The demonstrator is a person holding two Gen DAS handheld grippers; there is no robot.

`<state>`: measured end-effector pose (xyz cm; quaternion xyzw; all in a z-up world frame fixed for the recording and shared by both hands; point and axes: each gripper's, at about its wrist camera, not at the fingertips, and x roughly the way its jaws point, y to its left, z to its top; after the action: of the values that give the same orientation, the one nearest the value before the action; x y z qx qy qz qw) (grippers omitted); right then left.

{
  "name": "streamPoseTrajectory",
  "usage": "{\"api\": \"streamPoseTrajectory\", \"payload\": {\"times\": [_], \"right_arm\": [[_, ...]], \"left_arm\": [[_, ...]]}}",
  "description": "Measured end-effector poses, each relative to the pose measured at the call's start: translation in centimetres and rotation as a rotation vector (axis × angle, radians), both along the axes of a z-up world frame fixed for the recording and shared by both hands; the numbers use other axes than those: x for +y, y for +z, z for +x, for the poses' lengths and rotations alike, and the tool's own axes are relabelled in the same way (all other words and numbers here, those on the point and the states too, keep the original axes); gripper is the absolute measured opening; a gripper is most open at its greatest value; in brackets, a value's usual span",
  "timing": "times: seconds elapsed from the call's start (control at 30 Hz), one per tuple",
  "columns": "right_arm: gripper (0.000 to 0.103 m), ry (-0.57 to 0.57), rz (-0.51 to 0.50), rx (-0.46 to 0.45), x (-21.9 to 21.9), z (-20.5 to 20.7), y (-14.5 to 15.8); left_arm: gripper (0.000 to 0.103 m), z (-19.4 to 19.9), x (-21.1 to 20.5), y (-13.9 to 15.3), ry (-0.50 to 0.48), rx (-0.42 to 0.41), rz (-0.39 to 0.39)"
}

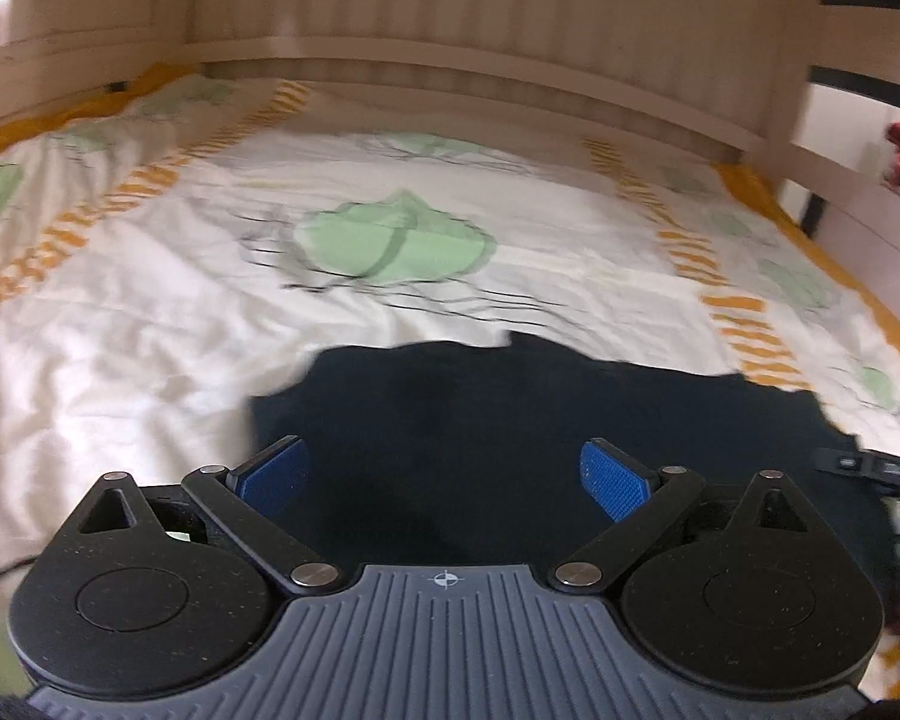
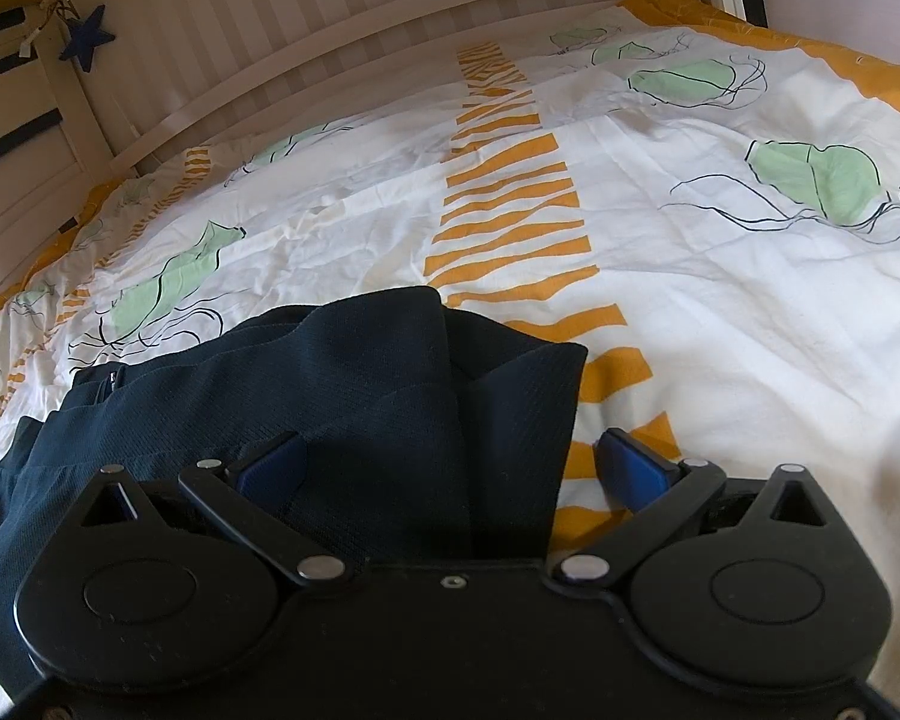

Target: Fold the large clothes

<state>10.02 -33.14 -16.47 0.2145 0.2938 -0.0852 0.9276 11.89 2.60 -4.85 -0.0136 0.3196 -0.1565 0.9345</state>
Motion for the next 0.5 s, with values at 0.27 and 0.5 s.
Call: {"api": "streamPoseTrajectory", "payload": {"times": [0.27, 0.5], "right_arm": [[0.102, 0.000, 0.000, 0.000, 0.0, 0.0, 0.0], [0.102, 0.000, -0.001, 0.000, 0.0, 0.0, 0.0]], "left_arm": [[0.099, 0.1, -5.0, -1.0, -0.061, 0.038, 0.033], [0.100, 1.2, -7.2, -4.2, -0.047, 0.135, 0.087]]}}
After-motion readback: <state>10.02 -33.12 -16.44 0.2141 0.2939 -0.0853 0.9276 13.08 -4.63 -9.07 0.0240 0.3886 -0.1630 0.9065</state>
